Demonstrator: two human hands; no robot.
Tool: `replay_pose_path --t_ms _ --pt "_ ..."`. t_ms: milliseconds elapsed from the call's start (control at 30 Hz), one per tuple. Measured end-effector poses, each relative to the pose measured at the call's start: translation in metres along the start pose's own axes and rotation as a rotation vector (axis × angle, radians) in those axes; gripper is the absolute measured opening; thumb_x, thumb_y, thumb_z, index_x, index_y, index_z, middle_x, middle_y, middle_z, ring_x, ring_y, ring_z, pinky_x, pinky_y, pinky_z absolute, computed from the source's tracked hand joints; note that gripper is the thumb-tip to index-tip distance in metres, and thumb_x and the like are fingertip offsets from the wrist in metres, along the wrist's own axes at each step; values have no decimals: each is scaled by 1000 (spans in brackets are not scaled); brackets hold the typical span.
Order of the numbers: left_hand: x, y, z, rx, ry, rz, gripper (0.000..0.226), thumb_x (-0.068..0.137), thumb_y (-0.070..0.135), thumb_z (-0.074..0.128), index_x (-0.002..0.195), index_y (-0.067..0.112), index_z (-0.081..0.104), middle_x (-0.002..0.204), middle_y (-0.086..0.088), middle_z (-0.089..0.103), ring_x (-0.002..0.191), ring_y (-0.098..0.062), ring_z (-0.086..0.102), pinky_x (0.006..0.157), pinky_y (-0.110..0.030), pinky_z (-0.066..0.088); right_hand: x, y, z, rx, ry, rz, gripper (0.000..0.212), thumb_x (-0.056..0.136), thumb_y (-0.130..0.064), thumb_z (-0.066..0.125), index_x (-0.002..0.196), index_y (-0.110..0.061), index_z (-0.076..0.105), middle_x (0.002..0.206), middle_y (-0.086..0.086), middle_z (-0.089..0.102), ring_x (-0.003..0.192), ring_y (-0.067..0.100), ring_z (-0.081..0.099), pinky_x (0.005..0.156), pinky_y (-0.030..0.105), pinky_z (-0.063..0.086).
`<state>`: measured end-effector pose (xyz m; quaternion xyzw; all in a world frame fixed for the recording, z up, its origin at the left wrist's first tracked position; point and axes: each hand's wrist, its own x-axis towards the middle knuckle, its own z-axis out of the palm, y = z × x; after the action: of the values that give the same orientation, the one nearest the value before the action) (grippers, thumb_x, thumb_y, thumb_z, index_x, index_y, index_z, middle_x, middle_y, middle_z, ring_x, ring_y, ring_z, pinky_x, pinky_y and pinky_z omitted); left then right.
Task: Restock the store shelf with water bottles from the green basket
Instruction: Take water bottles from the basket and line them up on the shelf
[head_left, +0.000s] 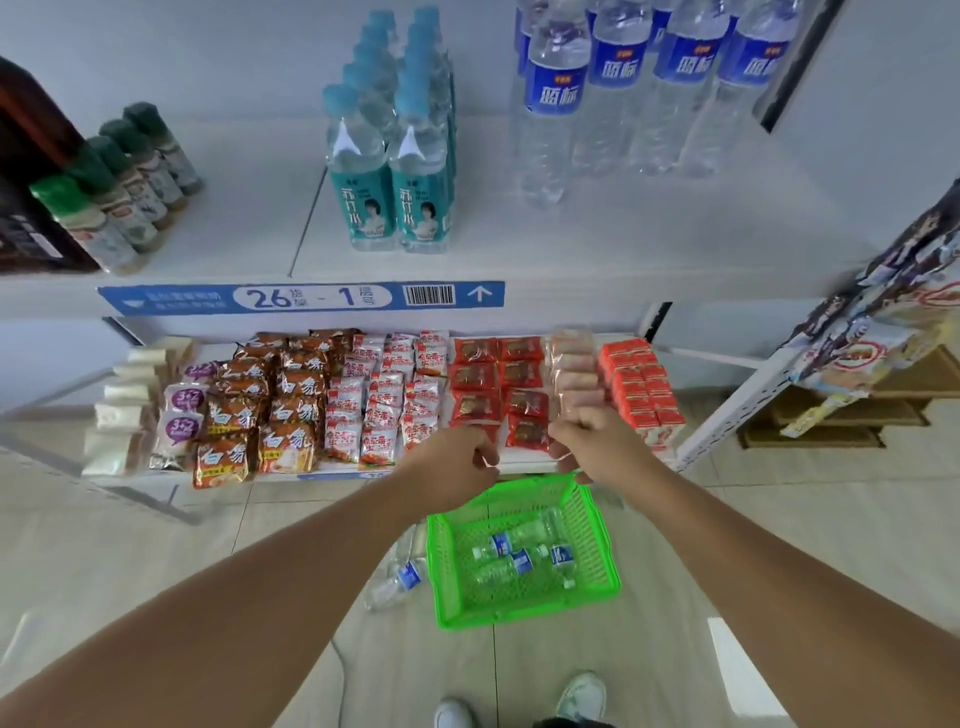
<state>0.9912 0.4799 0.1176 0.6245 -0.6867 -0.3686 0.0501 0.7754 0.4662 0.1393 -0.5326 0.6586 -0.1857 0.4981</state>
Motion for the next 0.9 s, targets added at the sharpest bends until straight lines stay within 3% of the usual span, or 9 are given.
replay_pose_path --t_ms 200,400,533,633,733,833,900 --pt "3 -31 16 -21 -38 -69 16 91 34 66 104 27 71 100 5 72 87 -15 68 79 -35 61 13 16 20 -85 -51 10 16 99 -29 59 96 -17 68 86 -1 76 70 14 70 64 32 55" --pt "34 -55 45 -53 -33 -127 19 92 33 68 110 25 71 98 9 67 82 -8 63 60 -18 45 50 50 37 -197 -102 -5 20 98 -34 58 90 -17 67 85 5 75 78 28 74 63 35 54" --pt "79 -86 88 -116 -38 -173 18 92 29 70 110 26 71 95 10 67 82 -12 67 64 -23 51 99 96 51 -323 -101 -55 19 98 -35 58 96 -18 67 90 2 72 77 22 70 64 31 50" --pt "125 -124 147 -133 -36 -185 17 91 29 71 107 26 71 90 9 67 67 -9 62 60 -23 50 147 155 77 -350 -82 -81 20 97 -32 57 92 -15 67 86 4 72 73 23 68 62 33 49" --pt "165 -179 231 -124 -71 -222 19 90 26 72 108 23 72 97 4 72 64 -4 58 58 -20 45 191 243 120 -380 -94 -51 22 97 -27 58 86 -11 67 79 7 71 70 27 67 63 35 51" --pt "201 -235 319 -118 -128 -262 22 88 23 74 110 20 73 103 0 72 71 -11 63 62 -22 47 231 331 163 -375 -100 -10 21 97 -26 58 78 -17 63 69 -1 65 62 20 59 57 29 41" --pt "221 -268 373 -89 -180 -278 26 87 24 75 112 17 73 107 -2 73 85 -19 69 71 -25 52 254 381 188 -358 -97 16 22 96 -26 58 79 -15 65 71 2 66 63 21 60 60 31 44"
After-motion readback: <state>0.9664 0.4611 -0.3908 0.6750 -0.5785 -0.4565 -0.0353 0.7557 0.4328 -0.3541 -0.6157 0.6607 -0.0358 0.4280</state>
